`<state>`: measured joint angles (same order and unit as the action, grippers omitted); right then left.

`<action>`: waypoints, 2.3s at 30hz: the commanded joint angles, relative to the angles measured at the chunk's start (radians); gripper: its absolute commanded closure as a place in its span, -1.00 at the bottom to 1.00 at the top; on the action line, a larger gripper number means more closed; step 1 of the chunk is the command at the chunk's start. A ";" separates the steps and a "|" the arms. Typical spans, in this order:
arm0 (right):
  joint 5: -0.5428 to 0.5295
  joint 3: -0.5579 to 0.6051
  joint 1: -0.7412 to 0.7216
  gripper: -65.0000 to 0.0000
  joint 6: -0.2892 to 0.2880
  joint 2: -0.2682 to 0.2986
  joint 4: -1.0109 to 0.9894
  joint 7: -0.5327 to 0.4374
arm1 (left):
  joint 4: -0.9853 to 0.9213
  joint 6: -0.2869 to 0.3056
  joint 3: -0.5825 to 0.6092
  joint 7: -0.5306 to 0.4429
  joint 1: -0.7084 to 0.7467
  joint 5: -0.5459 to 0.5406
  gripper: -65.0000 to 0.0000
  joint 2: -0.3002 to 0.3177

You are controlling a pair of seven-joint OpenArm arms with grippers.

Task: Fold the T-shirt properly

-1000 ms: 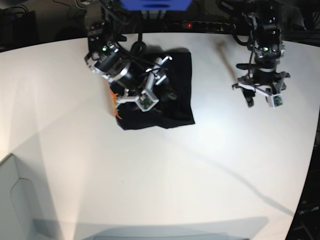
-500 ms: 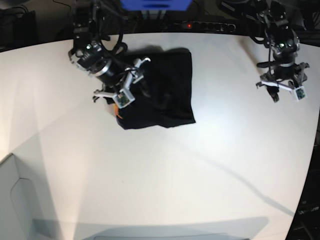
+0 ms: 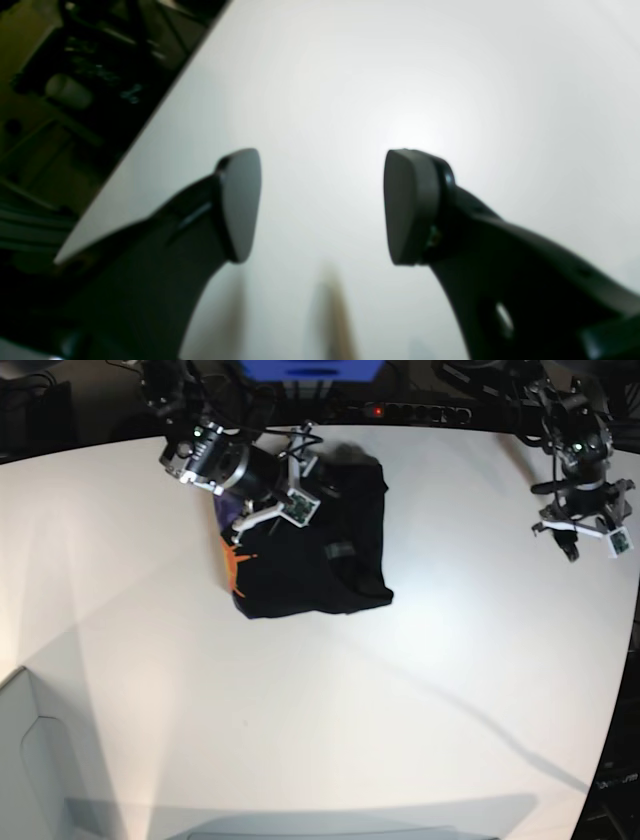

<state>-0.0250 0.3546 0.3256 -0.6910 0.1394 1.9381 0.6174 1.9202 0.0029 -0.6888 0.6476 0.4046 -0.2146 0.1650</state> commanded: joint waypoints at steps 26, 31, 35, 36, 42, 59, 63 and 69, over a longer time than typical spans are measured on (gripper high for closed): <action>-0.011 0.060 -0.082 0.02 -0.007 -0.199 -0.365 -0.209 | 0.023 -0.004 -0.072 -0.027 0.052 -0.001 -0.15 -0.008; -0.011 0.079 -0.082 0.01 -0.007 -0.195 -0.288 -0.225 | 0.026 -0.004 -0.065 -0.027 0.052 -0.015 -0.15 -0.026; -0.017 0.048 -0.082 0.01 -0.007 -0.180 -0.154 -0.221 | 0.051 -0.004 -0.061 -0.025 0.057 -0.147 -0.16 -0.057; -0.017 0.024 -0.081 0.01 -0.007 -0.180 -0.127 -0.219 | 0.057 -0.004 -0.047 -0.025 0.058 -0.187 -0.16 -0.064; -0.019 -0.182 -0.073 0.01 -0.007 -0.179 -0.013 -0.218 | 0.058 -0.004 0.142 0.065 0.072 -0.385 -0.49 -0.081; -0.019 -0.579 -0.078 0.01 -0.007 -0.175 0.001 -0.216 | -0.135 -0.007 0.579 0.074 -0.029 -0.429 -0.54 -0.075; -0.019 -0.595 -0.082 0.01 -0.007 -0.177 0.001 -0.216 | -0.179 -0.007 0.617 0.071 -0.052 -0.429 0.00 -0.074; -0.020 -0.532 -0.075 0.03 -0.007 -0.199 0.008 -0.216 | -0.255 -0.014 0.656 0.076 -0.108 -0.429 1.00 -0.074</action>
<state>-0.0257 -0.1745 0.2588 -0.6918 -0.0589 1.9221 0.4324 1.6588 -0.0044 -0.0353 0.7136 0.2981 -0.6491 0.0898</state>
